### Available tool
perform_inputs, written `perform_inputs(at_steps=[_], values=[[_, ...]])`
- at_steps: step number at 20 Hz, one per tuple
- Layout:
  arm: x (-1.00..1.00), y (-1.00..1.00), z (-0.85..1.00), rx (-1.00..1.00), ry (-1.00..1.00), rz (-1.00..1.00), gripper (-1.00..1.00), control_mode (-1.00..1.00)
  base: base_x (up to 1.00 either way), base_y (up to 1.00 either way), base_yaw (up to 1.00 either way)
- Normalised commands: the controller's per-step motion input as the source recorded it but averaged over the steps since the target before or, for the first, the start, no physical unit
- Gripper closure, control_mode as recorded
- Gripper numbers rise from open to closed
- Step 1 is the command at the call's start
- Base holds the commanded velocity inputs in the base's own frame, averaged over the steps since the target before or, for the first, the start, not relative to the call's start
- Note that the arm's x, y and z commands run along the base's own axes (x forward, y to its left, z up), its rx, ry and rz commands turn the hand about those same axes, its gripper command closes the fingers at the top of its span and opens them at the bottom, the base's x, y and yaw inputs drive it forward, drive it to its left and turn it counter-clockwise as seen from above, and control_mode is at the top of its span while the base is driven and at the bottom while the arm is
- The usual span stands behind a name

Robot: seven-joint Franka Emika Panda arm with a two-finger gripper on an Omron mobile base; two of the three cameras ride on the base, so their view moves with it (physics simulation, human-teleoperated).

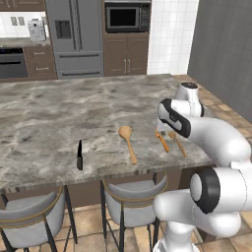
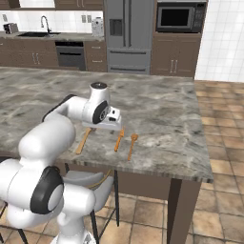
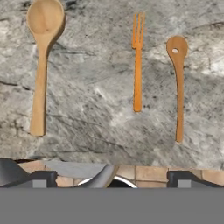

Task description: Pick up the metallic utensils from the counter and place them in the open drawer. Make sure not to pick up any wooden utensils.

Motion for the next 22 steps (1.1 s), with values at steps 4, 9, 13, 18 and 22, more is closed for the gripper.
perform_inputs(at_steps=[4,9,13,18,22], values=[[0.13,-0.33,-0.23,0.0,0.03,0.0,-1.0,-1.0,0.0,0.0,0.0],[0.18,-0.16,-0.33,0.0,0.04,0.0,-1.0,-1.0,0.0,0.0,0.0],[0.16,-0.06,-0.2,0.0,0.02,0.0,-1.0,-1.0,0.0,0.0,0.0],[0.29,0.0,-0.18,-0.04,0.09,0.0,-1.0,-1.0,0.0,0.0,0.0],[0.56,0.0,-0.22,-0.01,0.02,0.0,-1.0,-1.0,0.0,0.0,0.0]])
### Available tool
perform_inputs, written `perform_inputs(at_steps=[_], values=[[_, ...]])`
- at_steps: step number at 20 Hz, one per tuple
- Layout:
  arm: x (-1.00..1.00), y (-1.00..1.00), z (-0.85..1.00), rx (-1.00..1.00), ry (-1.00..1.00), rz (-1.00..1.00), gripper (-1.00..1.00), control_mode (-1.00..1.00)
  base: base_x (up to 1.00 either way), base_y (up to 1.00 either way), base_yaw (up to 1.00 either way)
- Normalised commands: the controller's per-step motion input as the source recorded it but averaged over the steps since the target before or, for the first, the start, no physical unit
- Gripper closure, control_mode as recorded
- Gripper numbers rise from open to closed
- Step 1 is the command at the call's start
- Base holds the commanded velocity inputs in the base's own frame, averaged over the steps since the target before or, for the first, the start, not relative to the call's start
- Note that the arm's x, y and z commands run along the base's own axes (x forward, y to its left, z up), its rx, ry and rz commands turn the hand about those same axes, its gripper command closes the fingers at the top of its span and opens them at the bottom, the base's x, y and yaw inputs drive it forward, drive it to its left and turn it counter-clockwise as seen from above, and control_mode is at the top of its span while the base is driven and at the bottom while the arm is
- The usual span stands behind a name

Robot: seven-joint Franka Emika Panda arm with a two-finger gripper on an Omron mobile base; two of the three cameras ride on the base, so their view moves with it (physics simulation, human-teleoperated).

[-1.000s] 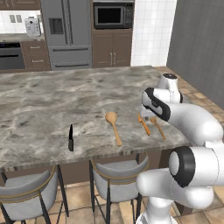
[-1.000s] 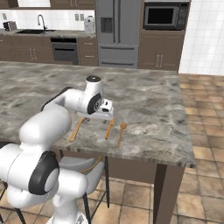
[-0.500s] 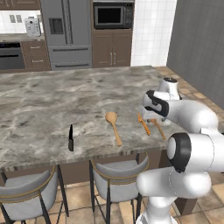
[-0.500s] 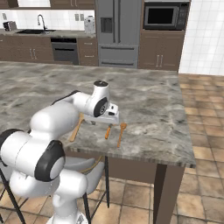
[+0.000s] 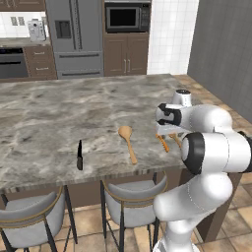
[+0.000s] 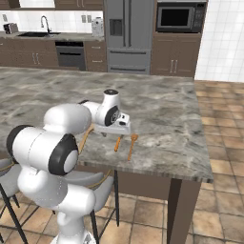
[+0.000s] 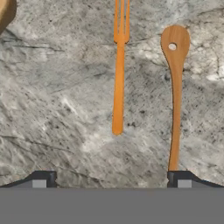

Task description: Pick up the metallic utensils from the counter and place them in the open drawer. Make sure not to pick up any wooden utensils.

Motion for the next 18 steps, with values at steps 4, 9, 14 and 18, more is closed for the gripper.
perform_inputs(at_steps=[4,9,14,18], values=[[0.54,0.0,-0.1,0.0,0.0,0.0,-1.0,-1.0,0.0,0.0,0.0],[0.38,0.0,0.0,0.0,0.0,0.0,-1.0,-1.0,0.0,0.0,0.0],[0.3,-0.02,-0.1,0.0,0.01,0.0,-1.0,-1.0,0.0,0.0,0.0],[0.0,0.0,-0.27,0.0,0.04,0.0,-1.0,-1.0,0.0,0.0,0.0]])
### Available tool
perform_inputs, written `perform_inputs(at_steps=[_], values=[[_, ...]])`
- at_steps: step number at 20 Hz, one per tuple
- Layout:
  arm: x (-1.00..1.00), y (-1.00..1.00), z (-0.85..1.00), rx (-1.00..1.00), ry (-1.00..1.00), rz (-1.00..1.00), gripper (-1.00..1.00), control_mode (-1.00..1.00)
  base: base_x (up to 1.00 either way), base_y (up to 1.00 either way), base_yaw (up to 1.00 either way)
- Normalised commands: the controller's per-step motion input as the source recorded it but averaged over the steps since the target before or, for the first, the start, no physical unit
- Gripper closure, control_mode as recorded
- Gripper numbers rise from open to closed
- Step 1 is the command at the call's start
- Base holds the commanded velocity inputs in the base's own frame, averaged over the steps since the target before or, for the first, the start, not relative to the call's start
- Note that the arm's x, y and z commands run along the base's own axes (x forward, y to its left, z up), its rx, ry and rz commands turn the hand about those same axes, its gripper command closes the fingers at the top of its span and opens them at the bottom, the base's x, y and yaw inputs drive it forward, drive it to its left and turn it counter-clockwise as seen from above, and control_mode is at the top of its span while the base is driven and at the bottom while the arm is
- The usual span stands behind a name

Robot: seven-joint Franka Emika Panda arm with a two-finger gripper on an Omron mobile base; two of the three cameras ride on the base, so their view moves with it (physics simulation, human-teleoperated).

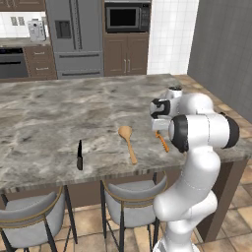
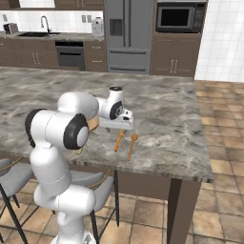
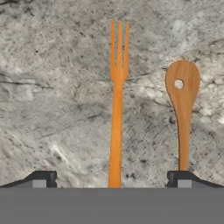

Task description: Pick up the metallic utensils from the counter and place them in the open drawer. Make sure not to pick up any wooden utensils.

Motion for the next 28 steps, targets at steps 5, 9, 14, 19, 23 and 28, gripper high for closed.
perform_inputs(at_steps=[5,9,14,19,23,28], values=[[0.0,0.0,-0.38,0.0,0.0,0.0,-1.0,-1.0,0.0,0.0,0.0],[0.0,0.0,-0.47,0.0,0.0,0.0,-1.0,-1.0,0.0,0.0,0.0],[0.0,0.0,-0.5,0.0,0.0,0.0,-1.0,-1.0,0.0,0.0,0.0],[0.0,0.0,-0.52,0.0,0.0,0.0,-1.0,-1.0,0.0,0.0,0.0],[0.0,0.0,-0.13,0.0,0.0,0.0,-1.0,-1.0,0.0,0.0,0.0],[0.0,0.0,0.0,0.0,0.0,0.0,1.0,-1.0,0.0,0.0,0.0]])
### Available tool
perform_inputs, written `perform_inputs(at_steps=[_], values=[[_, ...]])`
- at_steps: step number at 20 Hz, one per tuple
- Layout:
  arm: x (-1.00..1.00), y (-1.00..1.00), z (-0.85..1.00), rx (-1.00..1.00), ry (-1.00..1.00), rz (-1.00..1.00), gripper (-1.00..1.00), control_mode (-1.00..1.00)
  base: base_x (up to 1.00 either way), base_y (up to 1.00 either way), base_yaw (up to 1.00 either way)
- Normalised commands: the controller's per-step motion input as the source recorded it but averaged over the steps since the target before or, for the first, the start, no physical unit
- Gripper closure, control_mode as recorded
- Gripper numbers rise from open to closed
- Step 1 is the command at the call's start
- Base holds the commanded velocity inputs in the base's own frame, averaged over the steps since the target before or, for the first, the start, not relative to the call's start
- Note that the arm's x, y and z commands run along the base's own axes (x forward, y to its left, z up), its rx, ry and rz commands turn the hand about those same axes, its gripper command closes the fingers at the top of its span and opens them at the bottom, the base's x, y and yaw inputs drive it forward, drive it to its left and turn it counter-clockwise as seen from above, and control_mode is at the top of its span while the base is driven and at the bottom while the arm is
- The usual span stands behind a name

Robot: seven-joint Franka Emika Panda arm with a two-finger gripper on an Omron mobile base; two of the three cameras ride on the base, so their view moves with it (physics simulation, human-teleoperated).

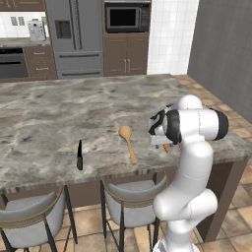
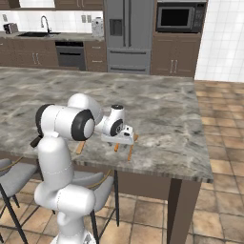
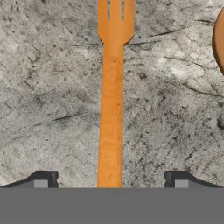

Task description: Pick up the metallic utensils from the counter and place them in the open drawer. Make sure not to pick up any wooden utensils.

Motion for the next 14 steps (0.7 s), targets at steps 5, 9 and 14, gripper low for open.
perform_inputs(at_steps=[5,9,14], values=[[0.0,0.0,0.0,0.0,0.0,0.0,1.0,-1.0,0.0,0.0,0.0],[0.0,0.0,0.0,0.0,0.0,0.0,1.0,-1.0,0.0,0.0,0.0],[-0.27,0.04,0.42,0.0,-0.05,0.0,1.0,-1.0,0.0,0.0,0.0]])
